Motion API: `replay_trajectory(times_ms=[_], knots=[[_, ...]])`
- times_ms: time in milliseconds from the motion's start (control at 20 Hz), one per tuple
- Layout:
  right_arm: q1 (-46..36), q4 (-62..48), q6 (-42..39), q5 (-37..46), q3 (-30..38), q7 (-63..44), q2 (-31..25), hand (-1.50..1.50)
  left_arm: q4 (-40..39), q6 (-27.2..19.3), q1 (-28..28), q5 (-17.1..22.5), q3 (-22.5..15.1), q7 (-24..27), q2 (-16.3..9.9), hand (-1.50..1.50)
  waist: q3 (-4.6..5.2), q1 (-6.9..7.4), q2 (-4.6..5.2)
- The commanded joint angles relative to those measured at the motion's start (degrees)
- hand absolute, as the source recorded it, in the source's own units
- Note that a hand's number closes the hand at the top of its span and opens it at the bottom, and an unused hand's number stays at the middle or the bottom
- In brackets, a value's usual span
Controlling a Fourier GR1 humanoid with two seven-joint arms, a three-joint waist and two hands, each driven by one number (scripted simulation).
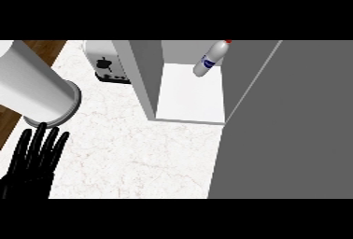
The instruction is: Pick up the bottled water, place it into the cabinet and close the cabinet
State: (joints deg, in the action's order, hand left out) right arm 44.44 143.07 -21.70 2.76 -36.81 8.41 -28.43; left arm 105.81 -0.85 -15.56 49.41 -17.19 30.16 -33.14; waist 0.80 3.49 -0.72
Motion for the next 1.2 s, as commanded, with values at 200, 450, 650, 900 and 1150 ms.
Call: replay_trajectory(times_ms=[200,450,650,900,1150], knots=[[-4.33,3.79,-0.68,-0.01,-14.52,-6.28,4.64,1.50,1.83,5.48,-3.38,2.78,3.05,0.33,-3.50,-1.50,-0.03,2.96,1.01],[-7.41,3.07,-0.79,-1.37,-13.66,-8.76,4.61,1.50,1.05,8.44,-4.04,4.46,5.40,-0.06,-5.77,-1.50,0.10,4.55,1.50],[-11.14,1.00,-0.85,-2.32,-11.75,-10.50,5.14,1.50,1.93,9.99,-3.86,4.36,5.95,-0.44,-7.24,-1.50,0.10,6.45,2.16],[-14.39,0.34,-2.30,-2.88,-9.68,-12.51,3.85,1.50,2.23,11.52,-2.93,6.09,8.24,-1.33,-9.30,-1.50,0.26,8.48,2.58],[-19.57,0.95,-5.68,-1.68,-6.84,-14.41,0.56,-1.50,1.20,13.23,-3.07,5.98,7.45,-1.39,-9.32,-1.50,0.80,10.57,2.92]])
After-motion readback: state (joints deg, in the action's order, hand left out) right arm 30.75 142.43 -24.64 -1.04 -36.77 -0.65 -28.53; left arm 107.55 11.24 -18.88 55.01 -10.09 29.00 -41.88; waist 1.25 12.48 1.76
